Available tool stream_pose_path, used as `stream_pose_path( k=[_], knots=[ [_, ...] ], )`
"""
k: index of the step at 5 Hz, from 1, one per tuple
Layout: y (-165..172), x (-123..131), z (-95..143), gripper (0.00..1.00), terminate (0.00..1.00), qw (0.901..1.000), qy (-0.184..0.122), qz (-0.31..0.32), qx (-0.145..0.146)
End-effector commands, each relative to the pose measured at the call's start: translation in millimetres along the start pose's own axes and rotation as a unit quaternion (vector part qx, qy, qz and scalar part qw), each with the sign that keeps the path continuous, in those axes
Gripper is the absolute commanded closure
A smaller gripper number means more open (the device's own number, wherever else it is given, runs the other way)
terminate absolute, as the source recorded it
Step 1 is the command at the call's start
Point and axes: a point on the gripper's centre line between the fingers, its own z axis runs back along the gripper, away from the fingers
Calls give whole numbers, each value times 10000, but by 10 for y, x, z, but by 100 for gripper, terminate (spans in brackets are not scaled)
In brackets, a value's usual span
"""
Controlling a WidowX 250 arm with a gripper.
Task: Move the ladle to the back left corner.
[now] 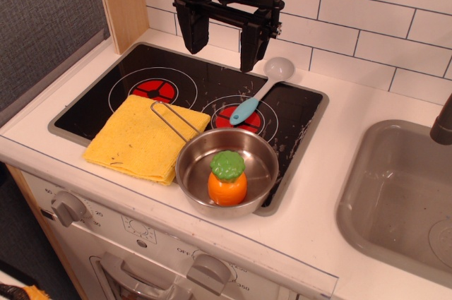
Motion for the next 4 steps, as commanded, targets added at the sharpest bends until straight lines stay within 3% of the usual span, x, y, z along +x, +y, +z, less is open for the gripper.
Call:
stream_pose_path(
  k=[1,2,4],
  knots=[
    [0,0,0,0,0,10000,0,0,0],
    [-12,305,-295,0,0,9994,-255,-201,-98],
    [-36,569,-914,0,0,9976,-552,-91,-418]
  ],
)
